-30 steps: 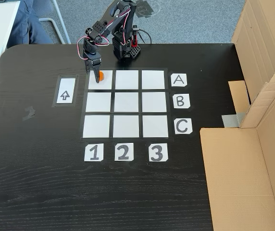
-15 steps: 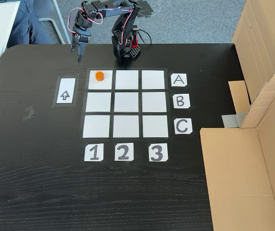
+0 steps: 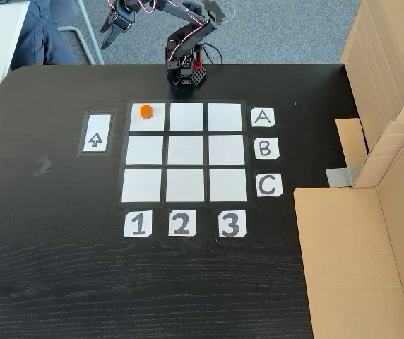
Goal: Pick up the round, orange token and place it in the grid on square A1.
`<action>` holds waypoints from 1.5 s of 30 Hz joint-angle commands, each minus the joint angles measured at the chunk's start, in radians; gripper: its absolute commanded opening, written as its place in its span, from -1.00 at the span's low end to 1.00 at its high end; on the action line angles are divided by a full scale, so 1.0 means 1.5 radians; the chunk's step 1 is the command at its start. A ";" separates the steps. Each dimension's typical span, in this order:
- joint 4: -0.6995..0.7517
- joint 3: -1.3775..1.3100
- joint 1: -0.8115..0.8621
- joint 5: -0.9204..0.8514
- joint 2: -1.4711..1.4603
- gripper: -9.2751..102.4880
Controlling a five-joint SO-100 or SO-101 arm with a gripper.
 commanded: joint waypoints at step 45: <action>-0.213 0.765 0.193 -0.073 0.478 -0.77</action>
